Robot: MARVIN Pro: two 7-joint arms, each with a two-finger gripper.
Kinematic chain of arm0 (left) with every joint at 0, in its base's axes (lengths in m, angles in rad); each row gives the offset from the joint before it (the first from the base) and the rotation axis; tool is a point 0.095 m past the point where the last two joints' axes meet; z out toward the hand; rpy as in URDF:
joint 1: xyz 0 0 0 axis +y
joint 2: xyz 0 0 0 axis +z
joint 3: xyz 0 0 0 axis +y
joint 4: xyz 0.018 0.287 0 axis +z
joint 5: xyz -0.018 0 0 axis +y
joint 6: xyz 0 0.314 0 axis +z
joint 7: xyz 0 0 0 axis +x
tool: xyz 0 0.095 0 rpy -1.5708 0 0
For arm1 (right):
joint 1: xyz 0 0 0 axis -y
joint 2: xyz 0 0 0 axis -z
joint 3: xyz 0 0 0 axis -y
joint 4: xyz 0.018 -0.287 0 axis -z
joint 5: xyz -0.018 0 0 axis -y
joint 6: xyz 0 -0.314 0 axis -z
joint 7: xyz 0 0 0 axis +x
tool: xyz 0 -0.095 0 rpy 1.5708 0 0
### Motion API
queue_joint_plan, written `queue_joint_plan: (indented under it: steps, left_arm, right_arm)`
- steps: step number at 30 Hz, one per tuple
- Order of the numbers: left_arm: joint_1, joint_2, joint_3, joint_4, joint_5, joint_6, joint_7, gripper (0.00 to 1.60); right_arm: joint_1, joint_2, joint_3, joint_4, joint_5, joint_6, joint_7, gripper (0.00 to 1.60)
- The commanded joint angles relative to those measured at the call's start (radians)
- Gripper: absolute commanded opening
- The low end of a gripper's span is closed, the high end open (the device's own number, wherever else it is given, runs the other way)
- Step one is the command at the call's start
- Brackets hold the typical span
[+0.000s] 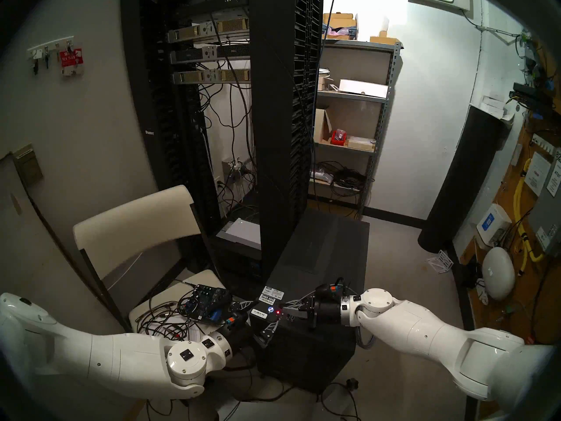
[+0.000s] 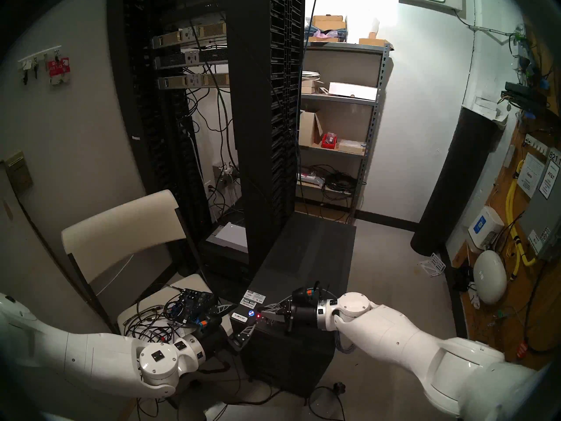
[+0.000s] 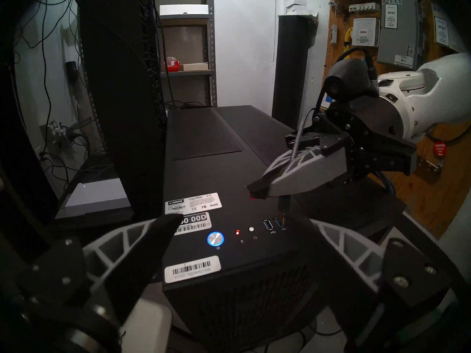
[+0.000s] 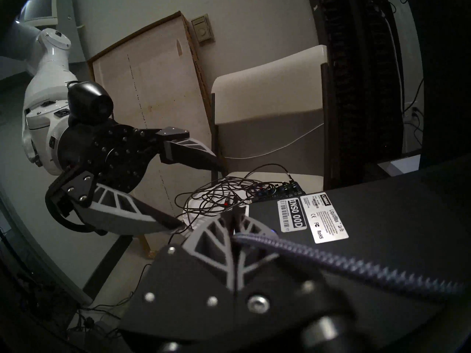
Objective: Insert the cable into the workstation's USB slot
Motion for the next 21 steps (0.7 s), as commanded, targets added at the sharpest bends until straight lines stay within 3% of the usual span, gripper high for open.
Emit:
queue_joint_plan:
  steps: [1,5,21]
  left_arm:
    - [0.013,-0.009,-0.01,0.009,-0.012,-0.047,-0.004,1.54]
    - [0.019,-0.015,-0.009,0.016,-0.003,-0.061,0.006,1.54]
    - [0.02,-0.023,-0.011,0.031,0.014,-0.083,0.021,1.52]
  right_arm:
    - [-0.012,0.045,-0.001,-0.071,-0.039,-0.019,-0.052,0.0]
    - [-0.039,0.036,0.022,-0.058,-0.012,-0.064,-0.038,0.0]
    - [-0.049,0.016,0.017,-0.055,-0.066,-0.143,-0.076,0.0]
